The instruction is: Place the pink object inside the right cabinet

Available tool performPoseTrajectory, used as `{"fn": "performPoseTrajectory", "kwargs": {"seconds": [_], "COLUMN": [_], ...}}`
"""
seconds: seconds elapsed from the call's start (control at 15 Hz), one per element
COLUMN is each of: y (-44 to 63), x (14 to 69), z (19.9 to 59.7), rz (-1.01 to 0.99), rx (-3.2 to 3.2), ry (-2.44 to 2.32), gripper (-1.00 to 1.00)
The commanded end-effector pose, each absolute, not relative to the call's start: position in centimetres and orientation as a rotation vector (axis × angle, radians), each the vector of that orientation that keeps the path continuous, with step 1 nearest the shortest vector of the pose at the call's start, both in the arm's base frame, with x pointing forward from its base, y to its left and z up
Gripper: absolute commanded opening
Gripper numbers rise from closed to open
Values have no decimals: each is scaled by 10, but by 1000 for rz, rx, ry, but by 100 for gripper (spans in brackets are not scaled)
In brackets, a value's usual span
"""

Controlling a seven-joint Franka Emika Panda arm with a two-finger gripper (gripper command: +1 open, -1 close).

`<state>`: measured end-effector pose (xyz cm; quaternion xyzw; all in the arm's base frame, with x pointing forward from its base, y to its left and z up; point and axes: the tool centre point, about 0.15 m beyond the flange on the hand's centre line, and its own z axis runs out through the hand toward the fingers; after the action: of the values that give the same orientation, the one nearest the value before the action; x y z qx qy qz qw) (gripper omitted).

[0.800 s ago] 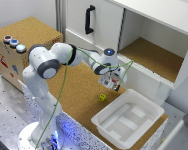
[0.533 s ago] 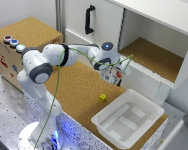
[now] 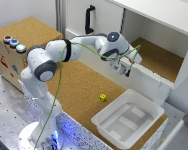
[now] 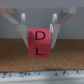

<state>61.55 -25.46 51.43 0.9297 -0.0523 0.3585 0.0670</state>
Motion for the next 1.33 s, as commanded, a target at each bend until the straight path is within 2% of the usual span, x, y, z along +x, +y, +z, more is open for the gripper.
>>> {"fn": "performPoseTrajectory", "kwargs": {"seconds": [0.0, 0.27, 0.33, 0.8, 1.27], "y": [-272, -266, -267, -257, -224], "x": [687, 703, 699, 651, 550], "z": [502, 494, 496, 501, 508], "rz": [914, 901, 896, 911, 1000], "rx": [2961, 2921, 2915, 2917, 2935], "ry": [-147, -137, -159, -159, -36], "gripper": [-100, -100, 100, 100, 100]}}
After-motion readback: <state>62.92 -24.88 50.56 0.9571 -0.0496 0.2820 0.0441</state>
